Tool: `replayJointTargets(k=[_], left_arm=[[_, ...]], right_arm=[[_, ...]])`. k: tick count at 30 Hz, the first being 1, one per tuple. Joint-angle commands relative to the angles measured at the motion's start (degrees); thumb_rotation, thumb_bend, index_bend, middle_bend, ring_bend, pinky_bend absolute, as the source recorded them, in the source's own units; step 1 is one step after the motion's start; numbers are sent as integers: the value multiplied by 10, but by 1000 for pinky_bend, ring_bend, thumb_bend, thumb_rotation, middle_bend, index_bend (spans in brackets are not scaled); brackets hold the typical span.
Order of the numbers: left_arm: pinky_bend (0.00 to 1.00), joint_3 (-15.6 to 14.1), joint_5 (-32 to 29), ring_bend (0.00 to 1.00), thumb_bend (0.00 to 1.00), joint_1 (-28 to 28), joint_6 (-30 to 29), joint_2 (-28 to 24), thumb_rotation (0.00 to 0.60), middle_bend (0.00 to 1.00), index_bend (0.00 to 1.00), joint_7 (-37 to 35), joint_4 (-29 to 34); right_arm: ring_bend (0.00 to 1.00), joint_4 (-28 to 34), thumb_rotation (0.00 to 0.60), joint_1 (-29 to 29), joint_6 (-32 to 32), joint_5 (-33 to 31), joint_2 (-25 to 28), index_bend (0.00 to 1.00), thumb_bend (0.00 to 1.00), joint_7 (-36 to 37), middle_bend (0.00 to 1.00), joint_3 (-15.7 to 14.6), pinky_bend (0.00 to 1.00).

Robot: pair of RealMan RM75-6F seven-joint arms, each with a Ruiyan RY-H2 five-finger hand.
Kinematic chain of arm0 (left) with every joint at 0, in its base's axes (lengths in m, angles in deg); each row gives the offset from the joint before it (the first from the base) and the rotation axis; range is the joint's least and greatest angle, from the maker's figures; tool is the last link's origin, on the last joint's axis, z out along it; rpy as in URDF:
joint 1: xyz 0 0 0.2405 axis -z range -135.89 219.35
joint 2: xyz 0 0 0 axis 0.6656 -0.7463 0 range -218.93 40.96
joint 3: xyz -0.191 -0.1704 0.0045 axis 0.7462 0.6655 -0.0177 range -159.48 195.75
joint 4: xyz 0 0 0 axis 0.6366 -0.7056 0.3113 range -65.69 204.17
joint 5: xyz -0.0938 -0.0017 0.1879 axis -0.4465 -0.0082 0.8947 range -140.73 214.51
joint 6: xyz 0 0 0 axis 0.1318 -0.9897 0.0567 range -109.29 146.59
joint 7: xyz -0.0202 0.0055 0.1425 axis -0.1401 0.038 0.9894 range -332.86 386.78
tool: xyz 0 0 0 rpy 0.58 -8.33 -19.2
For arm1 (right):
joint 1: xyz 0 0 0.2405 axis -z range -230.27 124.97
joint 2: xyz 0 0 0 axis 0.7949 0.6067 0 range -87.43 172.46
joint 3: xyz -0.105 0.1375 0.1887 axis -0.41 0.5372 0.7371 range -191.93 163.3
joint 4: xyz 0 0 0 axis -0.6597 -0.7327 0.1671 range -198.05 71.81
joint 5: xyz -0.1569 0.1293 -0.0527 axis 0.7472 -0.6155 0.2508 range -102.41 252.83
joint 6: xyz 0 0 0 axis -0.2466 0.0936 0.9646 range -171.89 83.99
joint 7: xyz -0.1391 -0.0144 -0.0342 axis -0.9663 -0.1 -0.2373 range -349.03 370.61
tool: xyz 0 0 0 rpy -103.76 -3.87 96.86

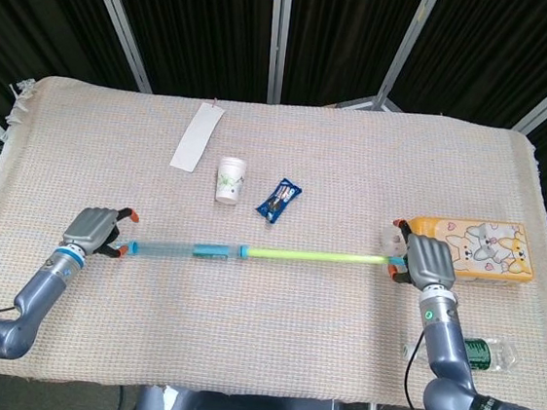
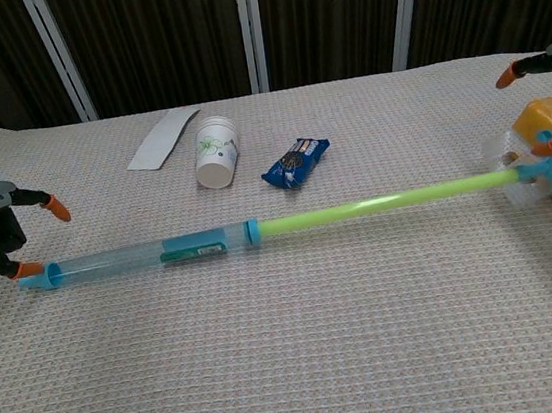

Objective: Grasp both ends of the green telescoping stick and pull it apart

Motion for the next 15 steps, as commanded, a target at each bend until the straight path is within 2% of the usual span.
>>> replayJointTargets(k=[1,7,10,15], left_arm=[[1000,4,18,870,233,-6,-11,-7,600,943,12,-16,3],[1000,12,52,869,233,-19,-49,-34,600,942,9,-43,30],[1000,14,79,869,233,-34,-83,-60,600,941,9,-59,58],[997,12,129,835,189,-72,-162,-105,600,890,1,-79,105]], right_arm=[[1000,6,600,1,3,1,4,0,0,1,1000,-2,1000],[1000,31,600,10,-5,25,22,0,0,8,1000,-7,1000],[1000,55,600,30,-26,69,38,0,0,26,1000,-16,1000],[1000,68,600,83,-79,195,65,0,0,84,998,-46,1000]])
